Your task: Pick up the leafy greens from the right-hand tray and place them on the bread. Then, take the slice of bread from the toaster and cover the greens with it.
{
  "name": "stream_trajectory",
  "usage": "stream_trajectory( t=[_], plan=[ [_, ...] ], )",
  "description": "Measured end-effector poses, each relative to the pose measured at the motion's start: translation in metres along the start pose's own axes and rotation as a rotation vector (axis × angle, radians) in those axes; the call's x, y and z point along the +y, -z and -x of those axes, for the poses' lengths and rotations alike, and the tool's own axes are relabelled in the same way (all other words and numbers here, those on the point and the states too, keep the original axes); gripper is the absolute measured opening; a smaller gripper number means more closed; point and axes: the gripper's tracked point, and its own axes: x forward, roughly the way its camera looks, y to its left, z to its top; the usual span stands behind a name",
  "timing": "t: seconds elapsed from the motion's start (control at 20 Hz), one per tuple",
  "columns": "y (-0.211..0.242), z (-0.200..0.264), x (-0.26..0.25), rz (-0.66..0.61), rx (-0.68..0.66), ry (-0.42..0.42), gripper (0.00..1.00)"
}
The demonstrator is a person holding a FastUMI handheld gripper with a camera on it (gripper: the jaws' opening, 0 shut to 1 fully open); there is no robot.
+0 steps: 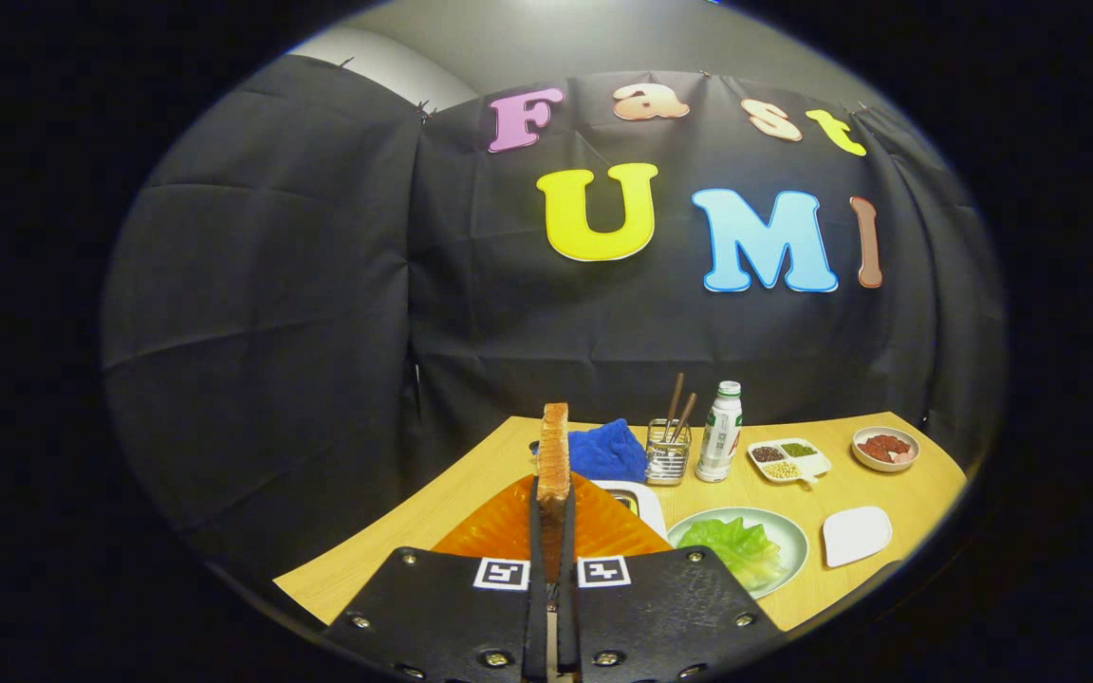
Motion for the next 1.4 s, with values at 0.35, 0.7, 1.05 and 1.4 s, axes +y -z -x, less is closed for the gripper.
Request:
stream_trajectory(
  t=[0.35, 0.7, 1.05, 1.4],
  plan=[
    [-0.039, 0.009, -0.039, 0.014, -0.078, 0.056, 0.04],
    [-0.029, 0.015, -0.077, 0.025, -0.060, 0.084, 0.04],
    [-0.003, 0.012, -0.123, -0.027, 0.004, 0.123, 0.04],
    [0.029, 0.011, -0.174, -0.066, 0.066, 0.165, 0.04]
  ],
)
